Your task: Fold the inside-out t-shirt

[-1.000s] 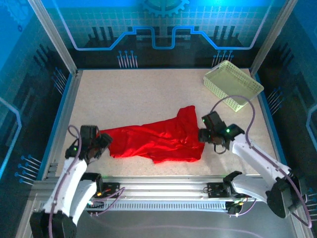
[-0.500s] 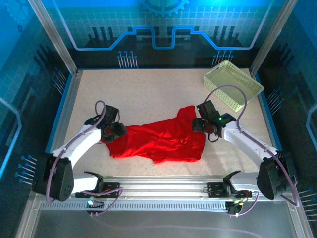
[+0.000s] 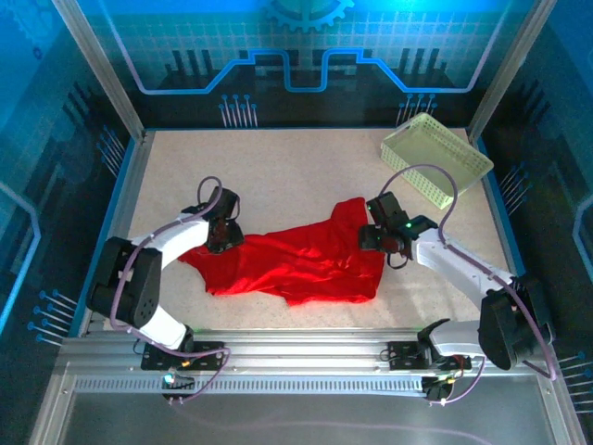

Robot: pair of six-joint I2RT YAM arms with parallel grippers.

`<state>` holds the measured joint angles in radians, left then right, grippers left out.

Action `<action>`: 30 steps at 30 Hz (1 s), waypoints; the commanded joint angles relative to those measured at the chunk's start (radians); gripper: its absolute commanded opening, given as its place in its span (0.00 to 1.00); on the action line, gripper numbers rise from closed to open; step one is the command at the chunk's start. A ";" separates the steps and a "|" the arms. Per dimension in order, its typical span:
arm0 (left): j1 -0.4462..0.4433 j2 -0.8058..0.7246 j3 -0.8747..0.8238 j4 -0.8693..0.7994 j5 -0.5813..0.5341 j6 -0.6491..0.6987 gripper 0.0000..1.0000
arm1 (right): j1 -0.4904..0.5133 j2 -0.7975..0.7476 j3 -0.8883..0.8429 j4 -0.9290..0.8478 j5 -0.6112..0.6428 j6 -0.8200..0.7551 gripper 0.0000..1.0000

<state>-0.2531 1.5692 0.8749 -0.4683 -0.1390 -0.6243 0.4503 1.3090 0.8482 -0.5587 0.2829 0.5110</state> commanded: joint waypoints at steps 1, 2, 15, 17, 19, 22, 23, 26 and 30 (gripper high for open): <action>-0.005 0.023 0.027 0.021 -0.016 0.027 0.41 | 0.004 0.007 -0.011 0.018 0.002 -0.007 0.68; -0.005 0.024 0.027 0.024 -0.013 0.026 0.40 | 0.004 0.008 -0.010 0.018 0.003 -0.006 0.68; -0.006 -0.075 -0.033 0.028 -0.007 0.011 0.09 | 0.034 0.071 0.006 -0.007 -0.023 -0.008 0.67; -0.006 -0.113 -0.057 0.037 -0.008 0.008 0.08 | 0.038 0.086 -0.002 -0.019 -0.009 0.004 0.66; -0.006 -0.145 -0.078 0.038 -0.009 0.006 0.05 | 0.038 0.102 -0.014 -0.006 -0.019 0.004 0.64; -0.005 -0.168 -0.100 0.052 -0.003 0.010 0.03 | 0.048 0.124 -0.007 0.017 -0.057 0.000 0.62; -0.005 -0.169 -0.102 0.052 -0.001 0.012 0.02 | 0.054 0.133 -0.002 0.019 -0.055 0.000 0.61; -0.005 -0.171 -0.103 0.053 0.006 0.014 0.00 | 0.072 0.172 0.024 0.007 -0.037 -0.002 0.57; -0.005 -0.197 -0.112 0.058 0.004 0.008 0.00 | 0.086 0.190 0.054 -0.009 -0.007 0.001 0.53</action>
<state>-0.2535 1.4097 0.7807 -0.4210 -0.1379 -0.6029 0.5228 1.4963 0.8597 -0.5591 0.2543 0.5049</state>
